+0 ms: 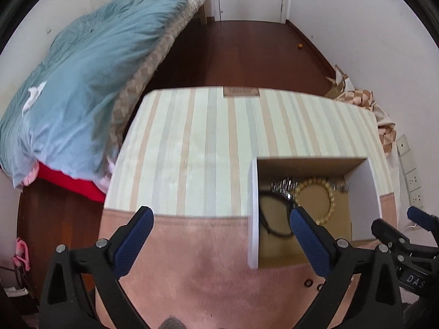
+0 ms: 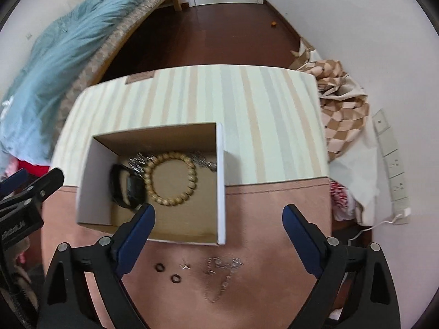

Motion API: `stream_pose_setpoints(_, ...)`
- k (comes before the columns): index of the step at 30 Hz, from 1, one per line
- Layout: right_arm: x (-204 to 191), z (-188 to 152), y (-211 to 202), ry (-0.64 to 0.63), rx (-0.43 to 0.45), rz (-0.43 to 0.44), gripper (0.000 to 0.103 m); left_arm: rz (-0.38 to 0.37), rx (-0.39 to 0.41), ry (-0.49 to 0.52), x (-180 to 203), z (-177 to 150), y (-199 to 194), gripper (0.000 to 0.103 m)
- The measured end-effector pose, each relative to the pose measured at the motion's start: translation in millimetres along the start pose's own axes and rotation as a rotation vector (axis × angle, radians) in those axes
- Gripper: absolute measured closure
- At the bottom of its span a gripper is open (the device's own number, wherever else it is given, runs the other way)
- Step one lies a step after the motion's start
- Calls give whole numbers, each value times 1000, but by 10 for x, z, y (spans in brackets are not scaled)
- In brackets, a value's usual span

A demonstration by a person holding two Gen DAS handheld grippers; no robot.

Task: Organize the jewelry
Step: 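Withdraw both tools from the box back over the table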

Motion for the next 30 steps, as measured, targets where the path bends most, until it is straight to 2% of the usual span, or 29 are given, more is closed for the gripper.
stream_pose_setpoints(6,11,-112,-50,-9,17,-34,7,1,-12,3,55,-196,-15,1)
stream_pose_setpoints(13,17,-190,-195,-17,42,-44,7,11,13,5,72,-293,-175,1)
stream_pose_setpoints(18,2,-274,-408,-21,75,-43,7,38,52,12,65,-327,-412,1)
stream_pose_setpoints(30,-160,-497,-1133,-50,196,-44,7,-4,103,-14,-5,-537,-926,1)
Point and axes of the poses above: each gripper's, at about its wrist camera, not at the fingertips, and y roughly the way its jaws point, x to its right, z to its top, the point moved 5 cm from there along y, roughly the way its jaws point, and after that the axes turned 7 degrees about z, right-handed, at the moved point
